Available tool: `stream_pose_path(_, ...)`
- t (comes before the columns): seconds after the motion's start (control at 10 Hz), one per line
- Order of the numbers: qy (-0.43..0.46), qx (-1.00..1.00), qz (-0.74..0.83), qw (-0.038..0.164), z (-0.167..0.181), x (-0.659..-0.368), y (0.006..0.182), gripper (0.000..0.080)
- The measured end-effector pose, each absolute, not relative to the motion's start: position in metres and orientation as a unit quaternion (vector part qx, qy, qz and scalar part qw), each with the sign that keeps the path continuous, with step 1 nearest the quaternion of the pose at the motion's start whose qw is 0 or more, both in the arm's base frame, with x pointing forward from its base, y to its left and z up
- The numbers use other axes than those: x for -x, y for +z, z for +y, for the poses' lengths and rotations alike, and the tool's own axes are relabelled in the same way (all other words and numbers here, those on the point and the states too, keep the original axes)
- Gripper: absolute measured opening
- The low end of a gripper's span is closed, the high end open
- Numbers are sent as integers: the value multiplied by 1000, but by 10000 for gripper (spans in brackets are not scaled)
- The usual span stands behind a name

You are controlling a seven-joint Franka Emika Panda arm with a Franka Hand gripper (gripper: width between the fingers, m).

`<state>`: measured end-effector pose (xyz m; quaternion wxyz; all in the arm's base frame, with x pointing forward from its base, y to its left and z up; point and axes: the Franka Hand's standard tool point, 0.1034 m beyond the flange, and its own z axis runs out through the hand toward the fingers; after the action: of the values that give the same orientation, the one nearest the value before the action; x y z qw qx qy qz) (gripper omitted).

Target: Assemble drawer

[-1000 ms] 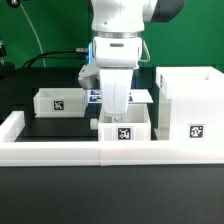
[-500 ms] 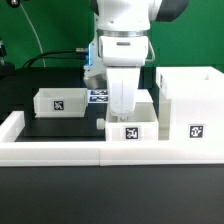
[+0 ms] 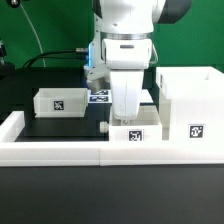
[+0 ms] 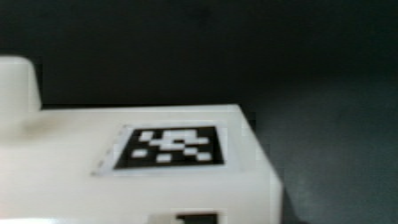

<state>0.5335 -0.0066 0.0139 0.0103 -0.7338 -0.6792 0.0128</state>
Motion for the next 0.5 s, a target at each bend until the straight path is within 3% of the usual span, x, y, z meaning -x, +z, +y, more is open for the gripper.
stream_pose_path(0.5,20,733,-679,17,-6,-531,14,41)
